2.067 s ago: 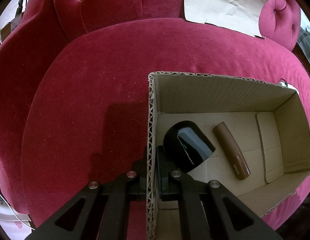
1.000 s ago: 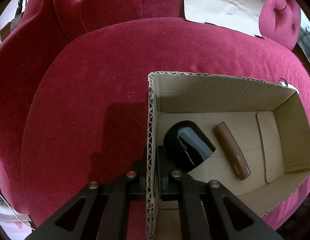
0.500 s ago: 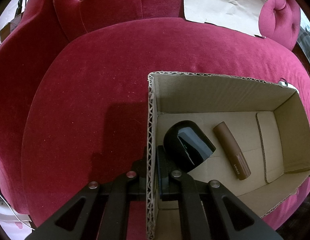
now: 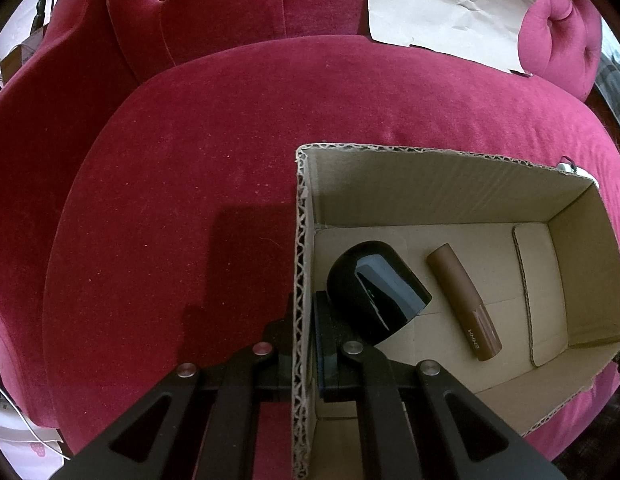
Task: Organize rigid objects
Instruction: 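Close the right tool around the small white plug charger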
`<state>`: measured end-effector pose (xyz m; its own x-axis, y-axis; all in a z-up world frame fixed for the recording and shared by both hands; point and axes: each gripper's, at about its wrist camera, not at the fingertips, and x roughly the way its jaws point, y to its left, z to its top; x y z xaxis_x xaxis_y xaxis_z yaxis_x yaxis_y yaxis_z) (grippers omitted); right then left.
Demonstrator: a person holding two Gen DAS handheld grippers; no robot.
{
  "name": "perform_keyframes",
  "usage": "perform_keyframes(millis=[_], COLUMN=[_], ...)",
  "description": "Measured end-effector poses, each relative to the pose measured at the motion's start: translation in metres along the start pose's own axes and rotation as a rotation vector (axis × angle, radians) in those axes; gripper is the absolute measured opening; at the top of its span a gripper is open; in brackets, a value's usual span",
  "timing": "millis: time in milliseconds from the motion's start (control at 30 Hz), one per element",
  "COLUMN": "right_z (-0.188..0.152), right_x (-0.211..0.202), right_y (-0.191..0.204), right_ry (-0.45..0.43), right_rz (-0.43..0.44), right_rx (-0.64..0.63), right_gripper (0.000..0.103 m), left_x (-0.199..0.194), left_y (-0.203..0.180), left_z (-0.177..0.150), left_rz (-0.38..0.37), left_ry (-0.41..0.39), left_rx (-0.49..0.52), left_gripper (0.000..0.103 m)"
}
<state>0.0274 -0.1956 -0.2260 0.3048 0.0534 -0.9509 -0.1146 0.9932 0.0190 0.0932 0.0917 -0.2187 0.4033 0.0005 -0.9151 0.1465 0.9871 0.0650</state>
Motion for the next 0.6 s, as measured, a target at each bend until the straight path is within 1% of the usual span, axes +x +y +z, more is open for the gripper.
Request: perform_keyframes(millis=[100,133,167,600], right_z=[0.002,0.002,0.003,0.012], right_x=[-0.001,-0.002,-0.001,-0.016], right_y=[-0.001,-0.001,0.0,-0.001], right_ry=[0.008,0.013,0.016,-0.013], right_rz=[0.001,0.01,0.016,-0.007], right_rx=[-0.01,-0.015,-0.014,0.012], right_gripper=[0.072,0.057,0.05,0.05], left_x=[0.0,0.0,0.0,0.0], left_y=[0.0,0.0,0.0,0.0], left_z=[0.0,0.0,0.0,0.001], left_rz=[-0.001,0.0,0.0,0.001], left_ry=[0.0,0.0,0.0,0.001], left_rx=[0.0,0.0,0.0,0.001], left_gripper=[0.005,0.005,0.005,0.005])
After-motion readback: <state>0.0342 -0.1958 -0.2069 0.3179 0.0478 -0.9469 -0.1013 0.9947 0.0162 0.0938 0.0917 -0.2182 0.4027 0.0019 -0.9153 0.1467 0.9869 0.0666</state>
